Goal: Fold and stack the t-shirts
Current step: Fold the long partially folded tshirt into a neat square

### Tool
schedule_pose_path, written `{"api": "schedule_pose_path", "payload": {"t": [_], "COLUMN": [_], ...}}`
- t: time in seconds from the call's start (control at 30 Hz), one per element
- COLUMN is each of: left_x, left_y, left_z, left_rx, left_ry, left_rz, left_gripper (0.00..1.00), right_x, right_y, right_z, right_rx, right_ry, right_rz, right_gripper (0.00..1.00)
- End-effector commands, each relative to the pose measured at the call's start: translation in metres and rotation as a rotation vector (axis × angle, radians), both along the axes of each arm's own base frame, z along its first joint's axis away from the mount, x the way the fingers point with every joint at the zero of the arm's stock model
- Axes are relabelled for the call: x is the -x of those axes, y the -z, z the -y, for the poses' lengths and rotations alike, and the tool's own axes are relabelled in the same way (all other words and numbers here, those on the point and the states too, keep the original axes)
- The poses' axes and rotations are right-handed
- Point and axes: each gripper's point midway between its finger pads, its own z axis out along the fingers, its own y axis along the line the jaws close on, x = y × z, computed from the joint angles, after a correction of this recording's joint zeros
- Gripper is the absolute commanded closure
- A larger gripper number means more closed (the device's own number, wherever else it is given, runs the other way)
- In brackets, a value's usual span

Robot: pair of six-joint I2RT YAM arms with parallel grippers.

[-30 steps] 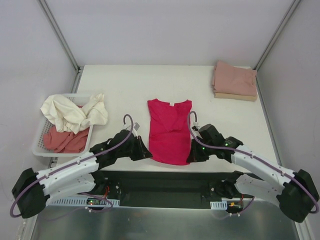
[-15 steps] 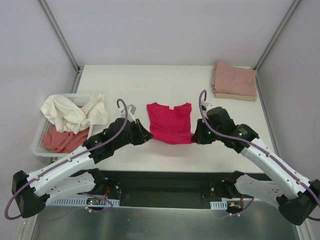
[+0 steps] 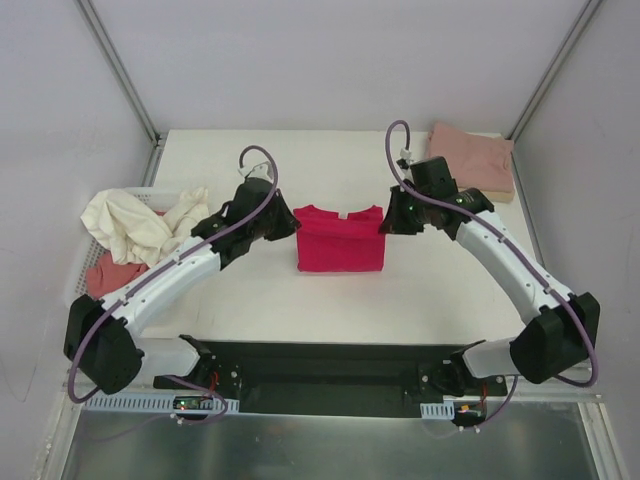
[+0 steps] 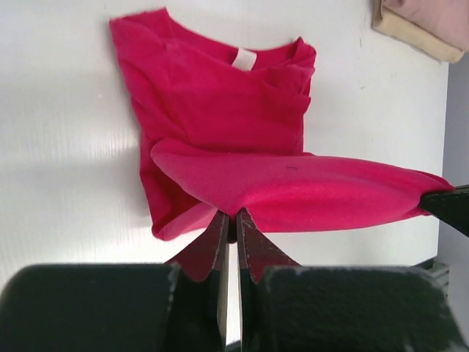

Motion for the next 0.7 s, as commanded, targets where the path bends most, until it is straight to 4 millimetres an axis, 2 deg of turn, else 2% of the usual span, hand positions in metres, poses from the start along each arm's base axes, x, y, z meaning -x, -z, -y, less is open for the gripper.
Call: {"api": "schedule_pose_path", "payload": {"t": [0.0,0.03,0.07,0.1,0.13,0.17,0.2,0.23,0.27,0.3,0.33,0.37,0.43,0.5,0.57,0.6,0.63,0.67], "left_x": [-0.037,-0.045,-0.052,-0.059,-0.066,-0.071,-0.078,-0.085,-0.091,-0.095,-0.1,-0.104,-0.113,-0.12,-0.127,-0.129,-0.133,-0.137], "left_y": [-0.013,-0.019,-0.017,-0.006,-0.012,-0.01,0.001,-0.003,0.007,0.01,0.008,0.019,0.022,0.035,0.046,0.05,0.052,0.062], "left_z": [-0.002,0.001,-0.002,0.0,0.003,0.003,0.005,0.007,0.007,0.007,0.009,0.01,0.009,0.005,0.005,0.004,0.002,0.001], "left_rx": [-0.05,-0.04,-0.046,-0.06,-0.049,-0.049,-0.061,-0.058,-0.07,-0.074,-0.072,-0.073,-0.072,-0.082,-0.092,-0.097,-0.096,-0.104], "left_ry": [0.009,0.013,0.001,0.001,0.005,0.003,0.004,0.008,0.004,0.002,0.006,0.013,0.002,-0.011,-0.018,-0.02,-0.026,-0.029], "left_rz": [0.041,0.048,0.041,0.016,0.023,0.015,-0.008,0.0,-0.021,-0.026,-0.024,-0.049,-0.057,-0.084,-0.105,-0.113,-0.117,-0.139], "left_gripper": [1.0,1.0,1.0,1.0,1.0,1.0,1.0,1.0,1.0,1.0,1.0,1.0,1.0,1.0,1.0,1.0,1.0,1.0], "right_x": [-0.032,-0.038,-0.044,-0.049,-0.055,-0.061,-0.069,-0.073,-0.081,-0.087,-0.092,-0.097,-0.109,-0.121,-0.128,-0.132,-0.137,-0.142], "right_y": [-0.018,-0.011,-0.016,-0.015,-0.007,-0.01,-0.001,0.003,0.0,0.011,0.014,0.017,0.027,0.039,0.047,0.06,0.059,0.062], "right_z": [0.001,0.001,-0.001,0.001,0.001,0.0,0.002,0.002,0.002,0.004,0.005,0.005,0.008,0.008,0.008,0.008,0.006,0.007], "right_rx": [-0.028,-0.022,-0.032,-0.029,-0.02,-0.031,-0.028,-0.03,-0.036,-0.031,-0.034,-0.033,-0.025,-0.018,-0.024,-0.018,-0.03,-0.025], "right_ry": [0.005,0.008,0.005,0.009,0.013,0.01,0.02,0.021,0.025,0.033,0.038,0.039,0.056,0.068,0.077,0.08,0.079,0.087], "right_rz": [0.042,0.022,0.03,0.028,0.005,0.008,-0.018,-0.028,-0.022,-0.051,-0.06,-0.063,-0.085,-0.105,-0.127,-0.156,-0.156,-0.158], "right_gripper": [0.98,0.98,0.98,0.98,0.98,0.98,0.98,0.98,0.98,0.98,0.98,0.98,0.98,0.96,0.94,0.93,0.88,0.84]}}
